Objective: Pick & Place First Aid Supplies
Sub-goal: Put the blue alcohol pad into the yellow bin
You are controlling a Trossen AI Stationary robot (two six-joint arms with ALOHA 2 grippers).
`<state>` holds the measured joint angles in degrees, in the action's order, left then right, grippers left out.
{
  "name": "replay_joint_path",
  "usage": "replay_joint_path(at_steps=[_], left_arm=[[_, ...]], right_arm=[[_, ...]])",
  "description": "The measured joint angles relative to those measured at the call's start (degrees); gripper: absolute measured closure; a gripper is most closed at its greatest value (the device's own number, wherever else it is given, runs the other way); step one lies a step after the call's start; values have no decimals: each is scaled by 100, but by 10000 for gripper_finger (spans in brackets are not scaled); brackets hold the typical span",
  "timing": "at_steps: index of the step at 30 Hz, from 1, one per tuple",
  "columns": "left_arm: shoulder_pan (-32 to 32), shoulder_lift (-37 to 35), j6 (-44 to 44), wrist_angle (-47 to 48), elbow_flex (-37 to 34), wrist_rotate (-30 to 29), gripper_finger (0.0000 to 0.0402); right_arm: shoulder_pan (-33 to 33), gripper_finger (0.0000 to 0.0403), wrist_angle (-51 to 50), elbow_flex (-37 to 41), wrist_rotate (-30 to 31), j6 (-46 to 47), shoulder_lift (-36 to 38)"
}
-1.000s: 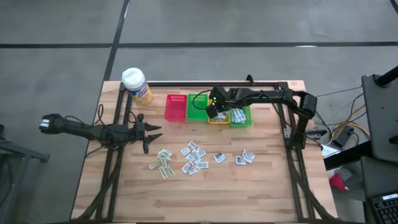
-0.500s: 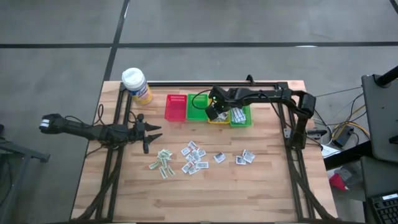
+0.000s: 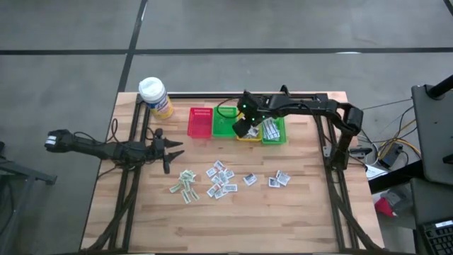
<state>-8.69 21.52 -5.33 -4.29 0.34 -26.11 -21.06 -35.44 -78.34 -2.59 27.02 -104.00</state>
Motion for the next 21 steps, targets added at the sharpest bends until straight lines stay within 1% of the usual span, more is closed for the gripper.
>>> replay_joint_path(at_steps=[5,12,17,21], left_arm=[[0,2,161,0,2,-39,243],[-2,2,169,2,0,-39,243],[-2,2,169,2,1,-39,243],[-2,2,165,2,0,-39,243]], right_arm=[[223,259,-853,-511,-68,-258,171],[854,272,-2067,-1314,-61,-451,315],[1502,280,-2360,-1682,-59,-454,397],[2097,285,-2439,-1769,-59,-504,414]])
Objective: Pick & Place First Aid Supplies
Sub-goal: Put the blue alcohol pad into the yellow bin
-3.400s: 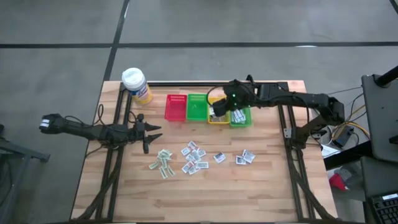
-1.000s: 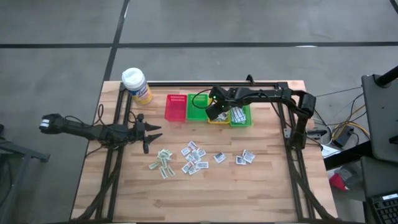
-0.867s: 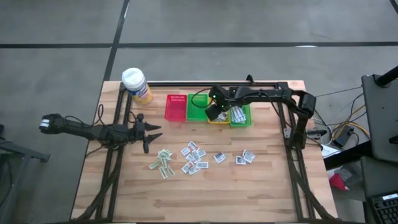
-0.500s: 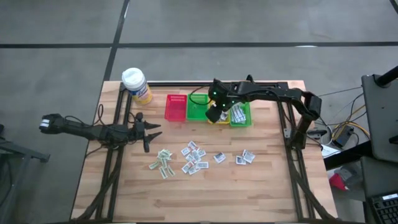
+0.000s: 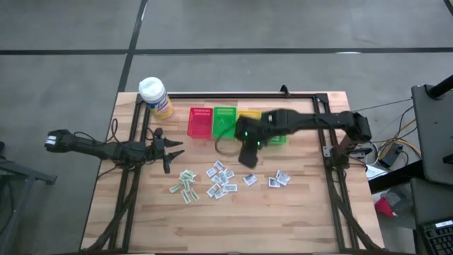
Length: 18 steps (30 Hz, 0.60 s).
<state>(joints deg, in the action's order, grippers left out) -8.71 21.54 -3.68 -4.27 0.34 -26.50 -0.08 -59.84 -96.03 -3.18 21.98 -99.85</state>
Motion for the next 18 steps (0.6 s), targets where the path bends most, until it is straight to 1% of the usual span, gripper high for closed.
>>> replay_joint_path(at_steps=[6,9,11,14,18], left_arm=[[0,0,-133,0,0,2,243],[0,0,-136,0,2,2,243],[0,-1,-137,0,0,1,243],[0,0,-140,0,1,1,243],[0,-2,-144,0,2,0,243]], right_arm=[[763,286,55,169,13,-472,-51],[972,282,66,309,15,-1024,-188],[1040,279,49,411,17,-1409,-312],[1037,274,53,501,23,-1695,-593],[930,270,44,529,227,-2093,-1010]])
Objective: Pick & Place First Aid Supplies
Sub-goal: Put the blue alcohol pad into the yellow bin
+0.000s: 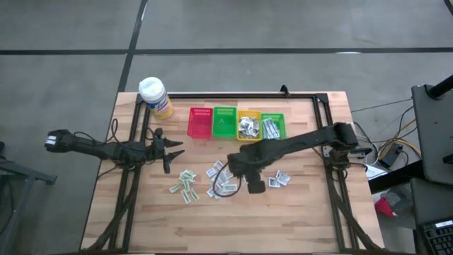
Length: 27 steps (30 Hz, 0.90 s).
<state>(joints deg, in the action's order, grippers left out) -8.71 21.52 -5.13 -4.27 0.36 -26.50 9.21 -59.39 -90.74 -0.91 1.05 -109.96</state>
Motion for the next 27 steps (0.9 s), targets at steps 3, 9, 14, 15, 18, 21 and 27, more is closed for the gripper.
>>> replay_joint_path(at_steps=[3,9,14,15,18,21,27], left_arm=[[0,2,0,0,0,0,243],[0,2,-2,0,-1,2,243],[0,2,-4,2,-2,2,243],[0,1,-9,0,-2,2,243],[0,0,-135,0,0,2,243],[0,0,-243,2,-2,2,243],[0,2,-251,2,0,2,243]], right_arm=[[-110,268,-14,0,100,-297,-296],[-132,269,-164,2,44,-1238,-714],[-141,259,-185,18,26,-1596,-806],[-147,256,-175,22,28,-1634,-806],[-143,252,-163,22,27,-1651,-807],[-133,250,-90,48,-85,-1670,-816],[-136,254,320,216,-88,-1647,-819]])
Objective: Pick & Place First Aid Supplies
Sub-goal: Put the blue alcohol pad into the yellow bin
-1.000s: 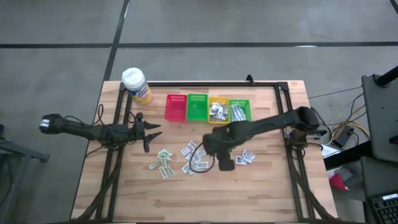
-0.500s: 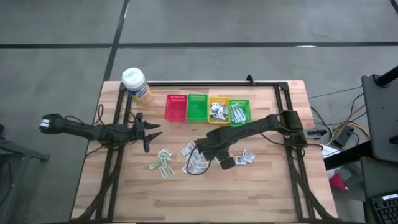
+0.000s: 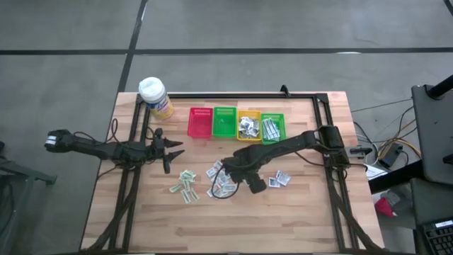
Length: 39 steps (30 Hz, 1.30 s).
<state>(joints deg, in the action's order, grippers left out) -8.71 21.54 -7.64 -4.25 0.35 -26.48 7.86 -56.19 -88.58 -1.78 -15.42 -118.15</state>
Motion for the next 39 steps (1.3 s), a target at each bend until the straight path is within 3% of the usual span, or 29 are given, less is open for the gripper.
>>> replay_joint_path(at_steps=[16,27,39], left_arm=[[0,-2,5,0,-1,0,243],[0,-2,-24,0,0,0,243],[0,0,-28,0,-1,0,243]], right_arm=[[2,264,168,196,-100,40,-340],[-6,331,136,157,-85,195,-627],[2,383,39,189,9,356,-274]])
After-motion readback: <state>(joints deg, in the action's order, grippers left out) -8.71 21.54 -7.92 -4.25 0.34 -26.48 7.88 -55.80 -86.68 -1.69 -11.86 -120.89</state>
